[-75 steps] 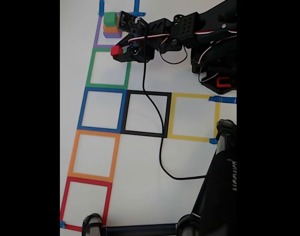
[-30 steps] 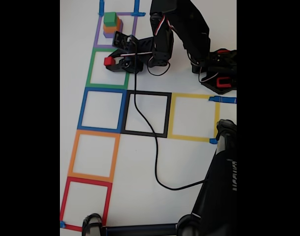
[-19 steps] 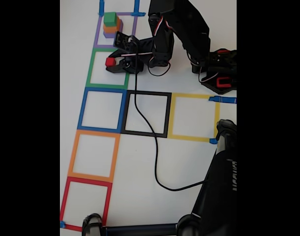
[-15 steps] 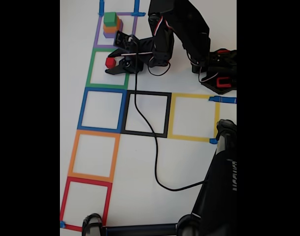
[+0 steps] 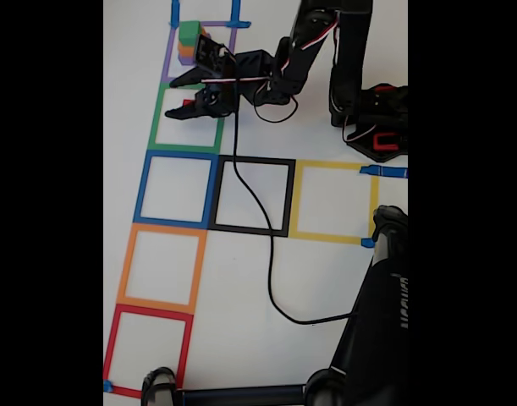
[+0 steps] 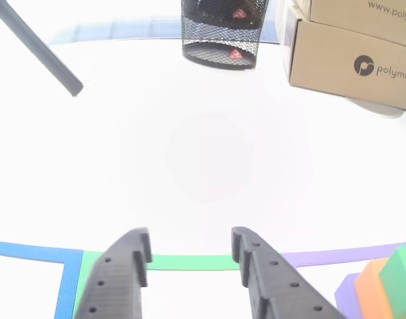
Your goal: Tower of hanoi
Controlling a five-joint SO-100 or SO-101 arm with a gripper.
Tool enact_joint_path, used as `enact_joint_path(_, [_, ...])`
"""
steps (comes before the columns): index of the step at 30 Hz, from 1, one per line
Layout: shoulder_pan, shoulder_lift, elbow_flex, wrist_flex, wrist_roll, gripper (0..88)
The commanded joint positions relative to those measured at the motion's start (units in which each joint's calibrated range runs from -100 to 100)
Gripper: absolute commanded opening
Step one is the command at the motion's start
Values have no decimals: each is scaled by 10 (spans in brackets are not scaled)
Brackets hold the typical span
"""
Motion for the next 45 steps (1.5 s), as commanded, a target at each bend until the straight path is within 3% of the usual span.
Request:
enact_joint_path(1, [22,-189,-7,214,4,22])
enact_joint_path(8, [77,-385,-12,475,4,1])
enact_joint_path(13, [117,-486,-119,727,4,0])
enact_joint_path(28, [194,-388,-712,1261,4,0])
enact_joint_path(35, [246,-378,-686,1256,4,1])
enact_joint_path(45, [306,-442,-397,999,4,50])
